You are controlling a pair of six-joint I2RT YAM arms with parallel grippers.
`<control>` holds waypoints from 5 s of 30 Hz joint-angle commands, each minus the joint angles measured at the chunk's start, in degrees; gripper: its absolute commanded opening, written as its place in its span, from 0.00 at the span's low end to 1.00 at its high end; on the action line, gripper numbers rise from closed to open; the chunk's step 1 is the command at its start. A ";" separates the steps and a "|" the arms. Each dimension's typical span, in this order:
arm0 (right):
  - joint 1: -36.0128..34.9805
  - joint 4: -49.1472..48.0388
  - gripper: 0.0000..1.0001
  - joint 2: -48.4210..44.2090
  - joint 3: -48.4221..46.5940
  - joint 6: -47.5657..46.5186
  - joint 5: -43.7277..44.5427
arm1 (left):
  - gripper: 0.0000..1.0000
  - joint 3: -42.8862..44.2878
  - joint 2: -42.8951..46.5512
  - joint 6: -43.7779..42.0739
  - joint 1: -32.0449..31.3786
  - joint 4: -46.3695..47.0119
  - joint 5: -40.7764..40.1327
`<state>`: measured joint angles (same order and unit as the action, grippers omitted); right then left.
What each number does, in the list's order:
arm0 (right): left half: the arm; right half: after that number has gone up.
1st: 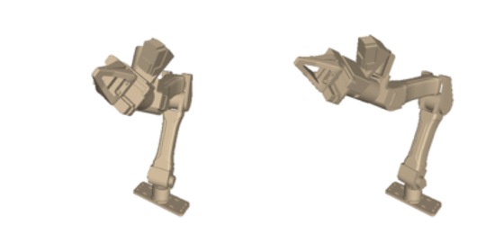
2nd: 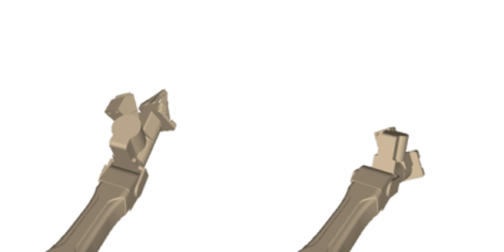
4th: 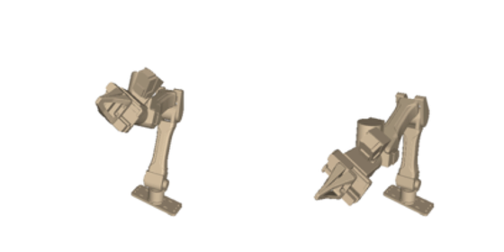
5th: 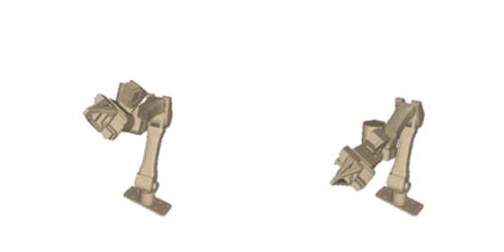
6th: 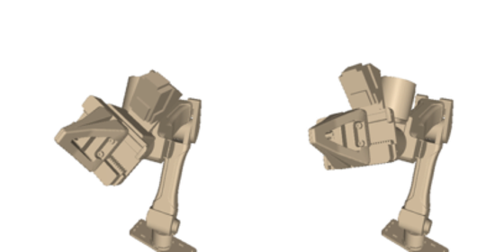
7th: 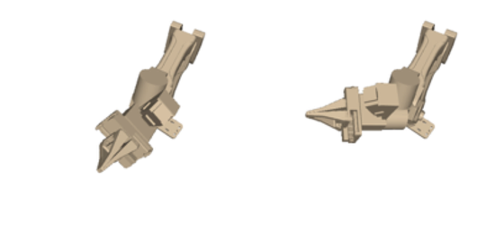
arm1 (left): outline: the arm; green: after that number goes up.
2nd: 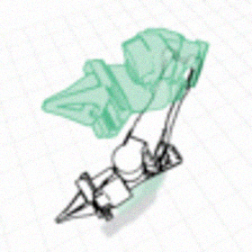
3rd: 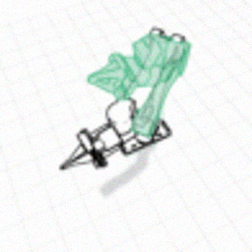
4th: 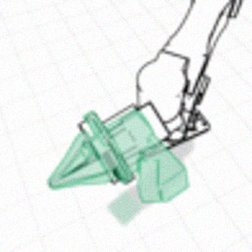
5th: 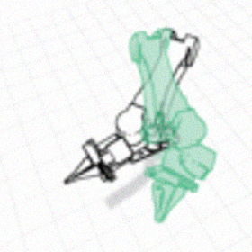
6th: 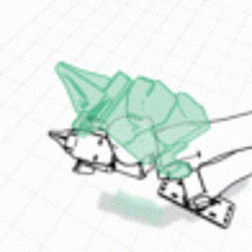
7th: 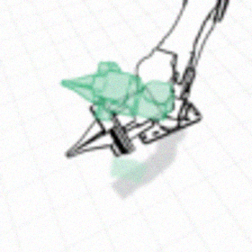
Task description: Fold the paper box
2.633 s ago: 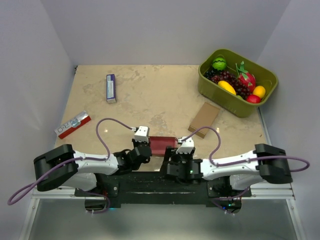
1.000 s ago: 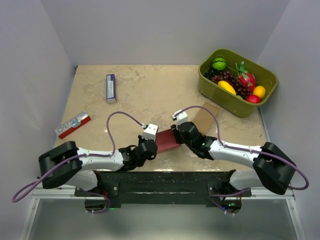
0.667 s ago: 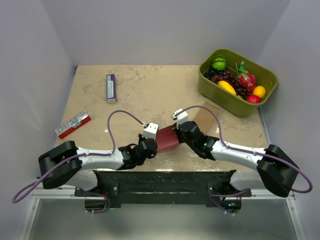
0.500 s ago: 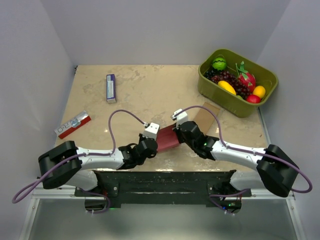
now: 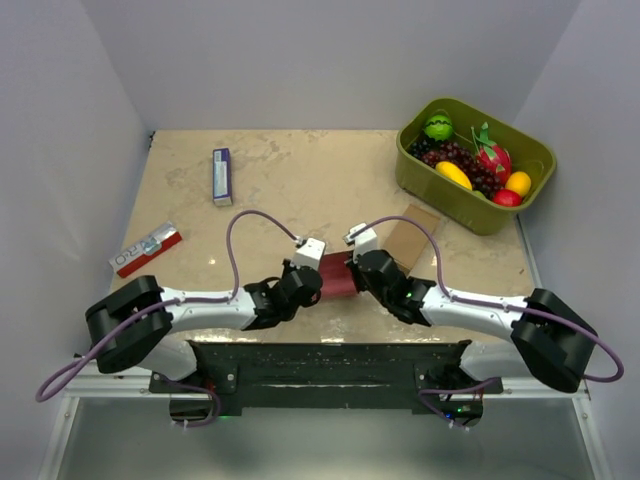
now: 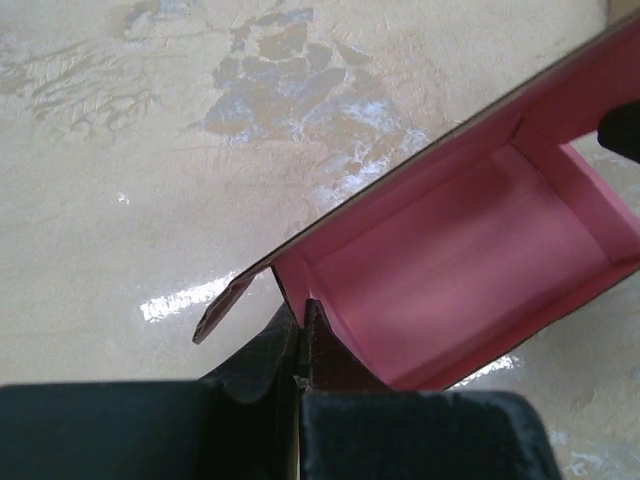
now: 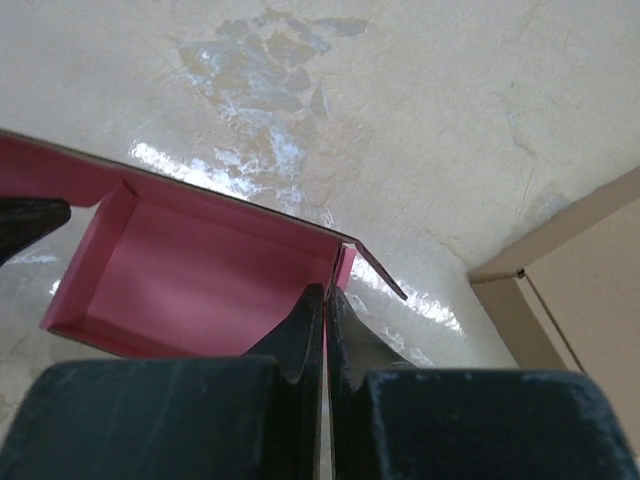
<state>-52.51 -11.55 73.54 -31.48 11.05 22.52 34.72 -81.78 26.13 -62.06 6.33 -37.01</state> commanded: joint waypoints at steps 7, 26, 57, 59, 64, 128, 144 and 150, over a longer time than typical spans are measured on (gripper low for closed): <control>-8.57 -7.26 0.00 4.24 -1.21 8.90 9.11 | 0.00 6.68 -3.91 -1.61 1.94 5.01 5.28; -13.40 -6.56 0.00 6.18 1.52 17.16 15.00 | 0.00 -4.83 -2.95 5.60 1.86 12.04 9.33; -21.67 22.35 0.75 -14.30 -1.55 30.96 18.16 | 0.56 -10.64 25.08 -4.76 0.62 -1.22 12.67; -21.32 23.59 0.78 -14.04 -2.79 30.44 18.78 | 0.64 -10.37 27.54 -5.73 2.99 -3.33 13.11; -15.00 21.84 0.80 -11.49 -6.66 23.08 12.12 | 0.84 -8.88 29.22 -10.57 13.96 -3.16 23.12; -12.26 8.47 0.00 11.62 -15.36 30.85 27.21 | 0.00 -8.35 10.51 -6.27 15.31 22.41 24.45; -15.16 9.26 0.00 15.06 -13.08 43.61 33.55 | 0.00 -16.17 7.25 -1.52 11.44 31.72 19.96; -16.92 13.57 0.00 16.55 -13.16 47.75 35.48 | 0.00 -19.24 7.25 1.20 10.82 33.75 20.40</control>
<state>-67.53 1.54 88.88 -44.25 51.51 58.06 17.82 -73.82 22.31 -49.36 36.62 -21.30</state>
